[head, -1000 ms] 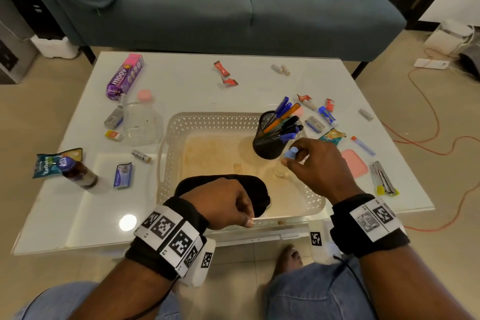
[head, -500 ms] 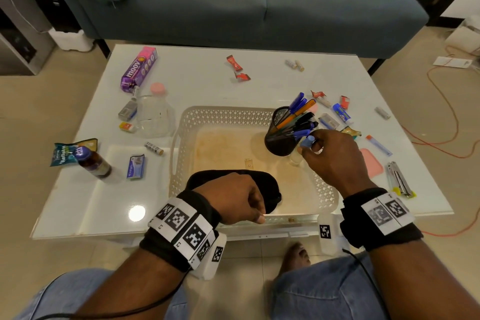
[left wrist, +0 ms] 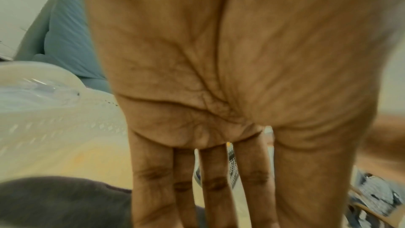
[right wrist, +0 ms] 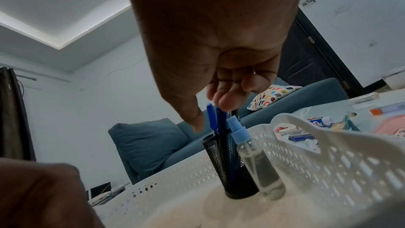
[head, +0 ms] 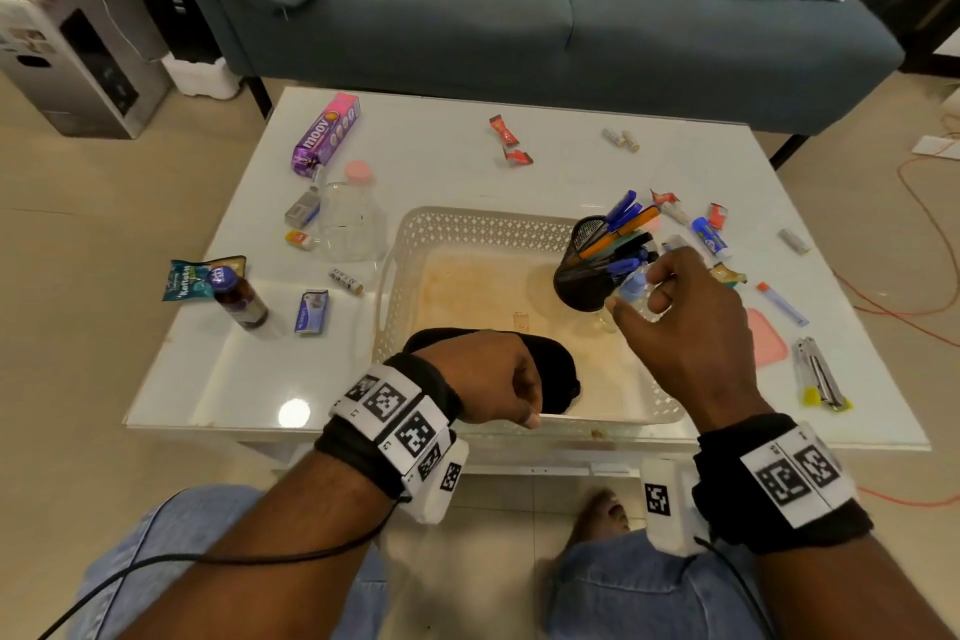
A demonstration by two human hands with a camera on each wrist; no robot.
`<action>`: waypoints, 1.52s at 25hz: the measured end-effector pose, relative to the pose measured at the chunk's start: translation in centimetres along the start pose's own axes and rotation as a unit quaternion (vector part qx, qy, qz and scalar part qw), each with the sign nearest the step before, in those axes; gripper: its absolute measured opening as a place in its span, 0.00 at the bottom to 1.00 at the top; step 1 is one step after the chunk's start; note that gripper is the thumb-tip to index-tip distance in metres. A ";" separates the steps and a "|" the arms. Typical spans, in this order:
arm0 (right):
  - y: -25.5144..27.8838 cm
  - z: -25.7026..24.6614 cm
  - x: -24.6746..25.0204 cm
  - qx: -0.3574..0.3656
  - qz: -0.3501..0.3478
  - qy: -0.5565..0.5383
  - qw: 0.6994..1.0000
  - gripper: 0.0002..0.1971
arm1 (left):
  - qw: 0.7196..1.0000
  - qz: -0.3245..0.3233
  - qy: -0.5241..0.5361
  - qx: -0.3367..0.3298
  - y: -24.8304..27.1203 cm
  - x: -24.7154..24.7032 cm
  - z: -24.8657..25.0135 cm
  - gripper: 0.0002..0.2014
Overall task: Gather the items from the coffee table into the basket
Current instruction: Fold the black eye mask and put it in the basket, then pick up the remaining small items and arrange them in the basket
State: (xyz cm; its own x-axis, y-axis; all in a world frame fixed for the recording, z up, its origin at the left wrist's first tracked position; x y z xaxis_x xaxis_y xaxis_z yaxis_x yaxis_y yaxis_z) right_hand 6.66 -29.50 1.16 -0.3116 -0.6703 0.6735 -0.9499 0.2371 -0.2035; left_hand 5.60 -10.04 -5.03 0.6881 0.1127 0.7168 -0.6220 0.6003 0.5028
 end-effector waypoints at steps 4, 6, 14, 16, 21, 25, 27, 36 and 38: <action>0.5 -2.2 -3.6 0.065 -0.118 -0.061 0.989 0.10 | 0.983 0.166 0.072 0.028 4.2 7.9 -4.9 0.11; 1.3 -3.7 -6.3 0.097 -0.204 -0.079 0.971 0.09 | 0.942 0.313 0.075 0.092 8.4 12.8 -9.5 0.11; 2.3 -4.7 -10.7 0.142 -0.289 -0.065 0.945 0.09 | 0.796 0.416 0.103 0.428 16.8 9.7 -25.1 0.15; 2.2 -4.4 -10.8 0.140 -0.291 -0.060 0.945 0.09 | 0.797 0.404 0.113 0.433 16.2 9.1 -25.7 0.12; 2.2 -4.1 -10.4 0.135 -0.290 -0.054 0.946 0.08 | 0.787 0.440 0.090 0.422 16.7 11.0 -24.2 0.10; 1.7 -4.9 -9.1 0.144 -0.261 -0.061 0.953 0.06 | 0.813 0.501 0.030 0.295 16.7 15.7 -16.9 0.12; 1.4 -5.6 -8.0 0.154 -0.233 -0.084 0.957 0.05 | 0.840 0.506 0.038 0.194 15.0 16.9 -11.6 0.13; 0.7 -4.7 -3.6 0.123 -0.155 -0.149 0.969 0.21 | 0.907 0.395 0.144 -0.018 3.1 9.1 0.7 0.17; 0.7 -4.3 -3.4 0.129 -0.165 -0.134 0.969 0.16 | 0.905 0.395 0.156 -0.029 2.8 8.6 0.9 0.15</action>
State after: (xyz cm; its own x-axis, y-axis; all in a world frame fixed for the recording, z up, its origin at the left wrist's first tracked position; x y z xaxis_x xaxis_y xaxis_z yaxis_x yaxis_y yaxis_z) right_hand 7.11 -24.07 1.78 0.0473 -0.8467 0.5300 -0.9625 -0.1806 -0.2026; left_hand 9.45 -8.12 2.96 0.1149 0.7376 0.6654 -0.9515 0.2742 -0.1395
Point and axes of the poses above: each hand's wrist, its own y-axis away from the middle knuckle, its own x-axis out of the back of the hand, z = x × y, the point moved 8 cm from there along -y, towards the middle knuckle, and after that the axes turned 11 degrees about -y, right-handed, at the moved point
